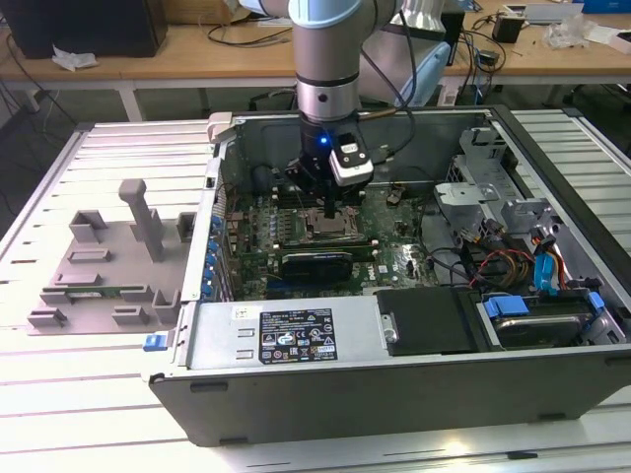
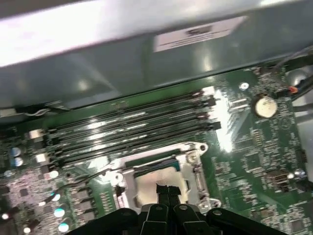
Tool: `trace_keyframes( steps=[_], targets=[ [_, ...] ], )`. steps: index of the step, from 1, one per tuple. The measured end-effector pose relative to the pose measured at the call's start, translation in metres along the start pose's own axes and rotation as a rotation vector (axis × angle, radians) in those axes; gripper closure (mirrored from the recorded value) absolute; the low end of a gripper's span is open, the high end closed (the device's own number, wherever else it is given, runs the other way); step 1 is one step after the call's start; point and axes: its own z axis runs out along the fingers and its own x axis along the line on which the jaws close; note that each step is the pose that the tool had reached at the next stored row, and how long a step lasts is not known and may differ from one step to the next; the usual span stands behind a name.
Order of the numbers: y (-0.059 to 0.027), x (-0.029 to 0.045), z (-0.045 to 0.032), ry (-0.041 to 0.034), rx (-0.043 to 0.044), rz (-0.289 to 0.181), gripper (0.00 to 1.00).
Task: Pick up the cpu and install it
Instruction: 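Close the cpu cover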
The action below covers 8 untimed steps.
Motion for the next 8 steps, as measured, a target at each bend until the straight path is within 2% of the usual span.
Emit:
trace_keyframes(
  steps=[2, 4, 5, 8],
  targets=[
    [-0.0003, 0.0011, 0.0006, -0.0003, -0.0011, -0.021, 0.89],
    [-0.0004, 0.0012, 0.0012, -0.0011, -0.0029, -0.058, 0.89],
    [-0.0003, 0.0012, 0.0019, -0.0017, -0.0048, -0.092, 0.89],
    [-0.0009, 0.0036, 0.0029, -0.0025, -0.0070, -0.130, 0.89]
  ],
)
